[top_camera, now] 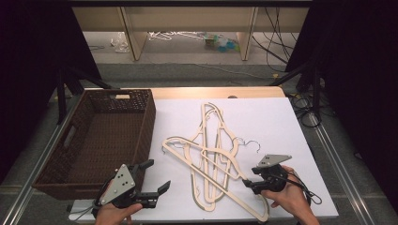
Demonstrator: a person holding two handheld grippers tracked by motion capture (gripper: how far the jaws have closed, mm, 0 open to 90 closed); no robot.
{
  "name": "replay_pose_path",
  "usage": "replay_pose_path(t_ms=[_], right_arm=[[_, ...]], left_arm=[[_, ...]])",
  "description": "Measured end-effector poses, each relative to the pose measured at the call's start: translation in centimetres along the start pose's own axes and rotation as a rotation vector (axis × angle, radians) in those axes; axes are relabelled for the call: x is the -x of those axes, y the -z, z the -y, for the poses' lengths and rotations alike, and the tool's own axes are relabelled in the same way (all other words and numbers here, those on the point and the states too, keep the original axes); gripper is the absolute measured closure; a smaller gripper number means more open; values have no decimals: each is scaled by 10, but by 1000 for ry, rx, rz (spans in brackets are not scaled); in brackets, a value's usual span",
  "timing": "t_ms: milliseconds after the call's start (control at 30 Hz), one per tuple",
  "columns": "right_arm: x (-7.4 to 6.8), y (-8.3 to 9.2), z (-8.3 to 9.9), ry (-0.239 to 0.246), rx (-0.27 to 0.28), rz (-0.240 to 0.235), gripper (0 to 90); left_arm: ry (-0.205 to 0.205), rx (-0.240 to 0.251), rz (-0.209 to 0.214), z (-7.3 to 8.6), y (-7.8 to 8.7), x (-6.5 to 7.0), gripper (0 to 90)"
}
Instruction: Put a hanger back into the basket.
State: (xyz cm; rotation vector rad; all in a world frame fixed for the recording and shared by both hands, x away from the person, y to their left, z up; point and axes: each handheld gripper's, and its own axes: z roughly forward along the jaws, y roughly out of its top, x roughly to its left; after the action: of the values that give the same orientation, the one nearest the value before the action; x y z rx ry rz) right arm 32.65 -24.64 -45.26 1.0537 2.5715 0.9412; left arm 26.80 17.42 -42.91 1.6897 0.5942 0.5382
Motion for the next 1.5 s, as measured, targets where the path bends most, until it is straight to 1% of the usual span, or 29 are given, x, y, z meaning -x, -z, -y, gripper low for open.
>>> replay_pose_path(t_ms=[33, 67, 133, 200, 233, 267, 300, 333, 367, 400, 433, 533, 567, 600, 633, 700, 767, 800, 867, 900, 1000, 1033, 1067, 1100, 1233, 1300, 1400, 1467, 1500], right_arm=[[2, -3, -1, 13, -16, 5, 473], [2, -6, -2, -3, -26, 4, 477], [6, -11, -5, 11, -60, -4, 495], [7, -14, -8, -10, -103, -7, 518], [8, -17, -8, -3, -106, -3, 539], [10, -17, -10, 8, -129, -22, 559], [9, -17, -10, -3, -145, -23, 563], [9, -19, -11, 6, -162, -26, 568], [8, -20, -11, -4, -172, -27, 579], [8, -21, -12, 7, -179, -29, 593], [8, -23, -12, 18, -183, -32, 603], [6, -26, -13, 31, -210, -41, 625], [4, -27, -16, 41, -225, -18, 669], [4, -27, -16, 41, -225, -18, 669], [3, -28, -18, 48, -245, -2, 696], [3, -29, -19, 54, -249, 3, 699], [1, -31, -23, 71, -275, 14, 702], [1, -32, -25, 60, -289, 15, 702], [1, -33, -26, 56, -296, 13, 704], [1, -33, -27, 56, -304, 12, 707], [2, -34, -28, 48, -308, 18, 746], [3, -34, -28, 42, -306, 19, 769], [5, -33, -28, 11, -305, 16, 783], [5, -33, -28, 1, -302, 19, 787], [7, -31, -27, 6, -279, 24, 797], [6, -26, -29, 36, -264, 33, 797], [4, -21, -32, 96, -266, 43, 798], [2, -18, -33, 125, -273, 39, 798], [1, -16, -34, 151, -274, 43, 799]], left_arm=[[0, -2, 3, 0, 0, 0, 159], [5, -4, 4, 0, -1, 1, 159], [6, -6, 6, 1, -1, 2, 159], [-5, -7, 10, 0, -1, 2, 159], [-5, -7, 10, 0, -1, 2, 159], [-7, -9, 10, 1, -1, 2, 159], [0, 1, 15, 1, -2, 2, 160], [0, -1, 13, 1, -2, 2, 160], [1, 0, 14, 1, -2, 2, 160], [-2, -12, 8, 1, -1, 2, 160], [0, 2, 15, 1, -2, 1, 160], [-4, -12, 9, 1, -2, 2, 160], [4, -13, 11, 1, -2, 3, 160], [4, -13, 11, 1, -2, 3, 160], [-18, -15, 13, 1, -2, 1, 160], [-14, -17, 13, 1, -3, 2, 160], [-15, -20, 13, 1, -2, 2, 160], [-9, -18, 13, 1, -3, 3, 160], [-11, -12, 16, 1, -4, 2, 160], [-18, -24, 15, 2, -4, 3, 160], [-14, -22, 18, 2, -5, 4, 160], [-21, -30, 16, 2, -5, 4, 160], [-20, -30, 16, 2, -6, 4, 162], [-29, -38, 21, 3, -7, 5, 163], [-31, -43, 32, 3, -9, 8, 163], [-30, -37, 39, 3, -11, 9, 164], [-29, -59, 33, 3, -16, 10, 166], [-28, -84, 27, 4, -24, 10, 169], [-40, -102, 30, 5, -29, 11, 171]])
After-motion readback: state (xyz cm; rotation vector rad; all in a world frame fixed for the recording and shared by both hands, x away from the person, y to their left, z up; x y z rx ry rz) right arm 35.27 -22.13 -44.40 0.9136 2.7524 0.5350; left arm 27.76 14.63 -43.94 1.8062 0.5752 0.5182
